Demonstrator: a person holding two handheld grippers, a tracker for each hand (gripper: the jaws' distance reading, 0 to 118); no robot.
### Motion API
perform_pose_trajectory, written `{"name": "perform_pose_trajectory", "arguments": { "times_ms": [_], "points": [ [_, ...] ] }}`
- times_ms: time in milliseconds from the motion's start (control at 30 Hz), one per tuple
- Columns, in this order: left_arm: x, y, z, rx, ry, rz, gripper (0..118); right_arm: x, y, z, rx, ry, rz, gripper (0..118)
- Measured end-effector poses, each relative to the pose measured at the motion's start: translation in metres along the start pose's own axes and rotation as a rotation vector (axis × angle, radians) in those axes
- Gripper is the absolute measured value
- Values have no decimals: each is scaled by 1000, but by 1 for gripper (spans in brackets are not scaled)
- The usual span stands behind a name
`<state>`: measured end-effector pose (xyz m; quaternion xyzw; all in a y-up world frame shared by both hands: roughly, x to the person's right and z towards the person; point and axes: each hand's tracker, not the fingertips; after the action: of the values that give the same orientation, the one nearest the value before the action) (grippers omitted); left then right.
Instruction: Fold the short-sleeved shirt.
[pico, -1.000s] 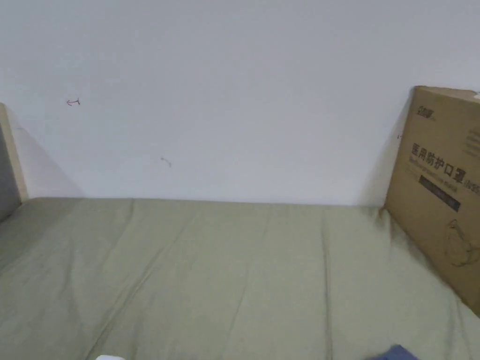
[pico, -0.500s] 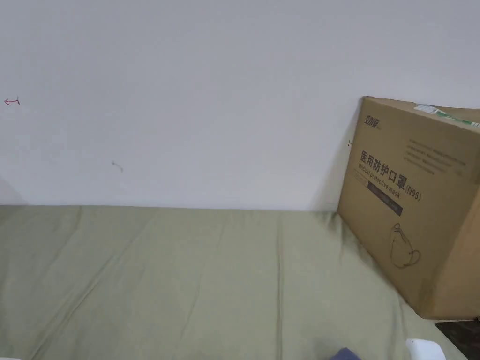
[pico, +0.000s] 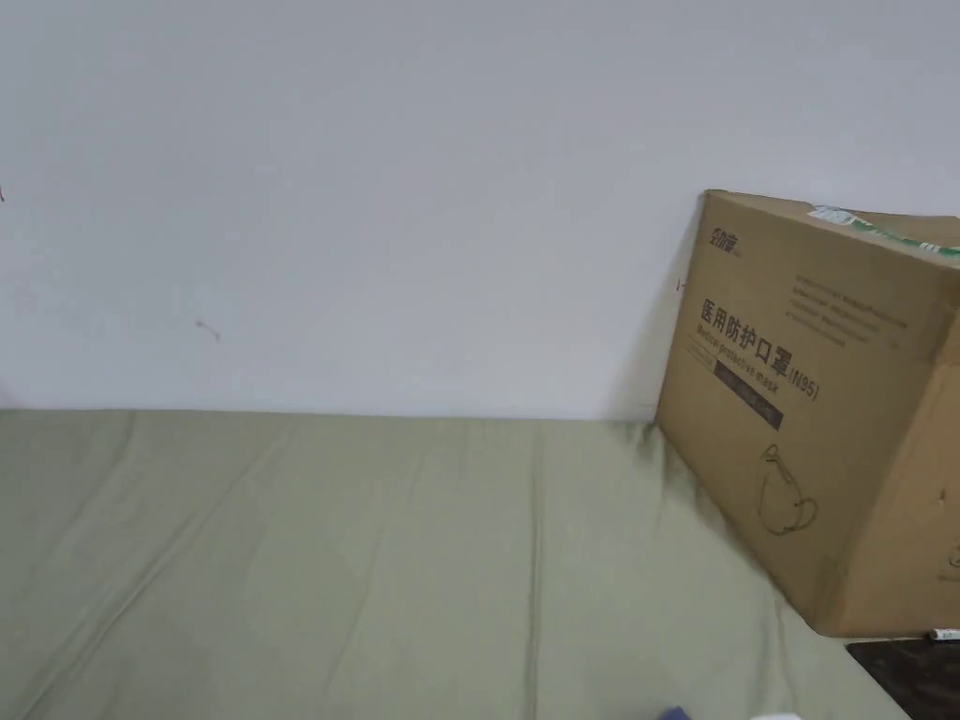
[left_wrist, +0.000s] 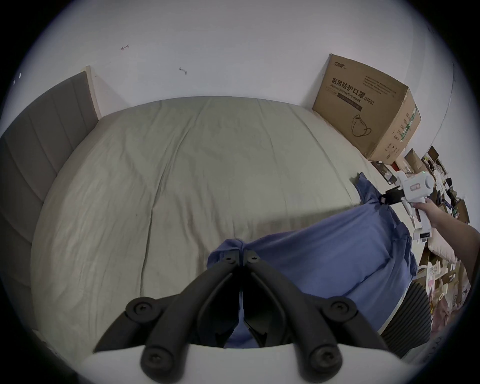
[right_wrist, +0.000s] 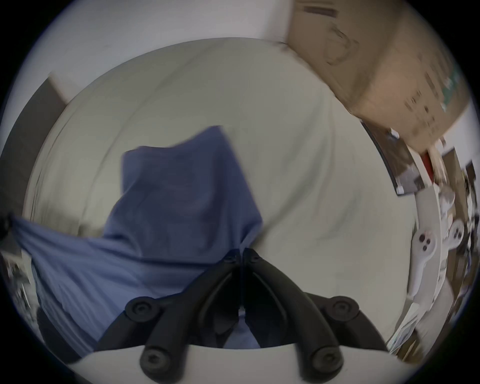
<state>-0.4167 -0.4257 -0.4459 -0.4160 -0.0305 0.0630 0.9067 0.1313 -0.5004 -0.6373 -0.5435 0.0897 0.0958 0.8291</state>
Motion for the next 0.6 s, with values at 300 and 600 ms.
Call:
{"name": "perform_pose_trajectory", "arguments": {
  "times_ms": [300,600],
  "points": [
    [-4,10,18,228,73,76,0,11,5,34,381,-72,-195,1],
    [2,18,48,215,33,19,0,29,-31,161,490,-2,-255,1]
  ]
}}
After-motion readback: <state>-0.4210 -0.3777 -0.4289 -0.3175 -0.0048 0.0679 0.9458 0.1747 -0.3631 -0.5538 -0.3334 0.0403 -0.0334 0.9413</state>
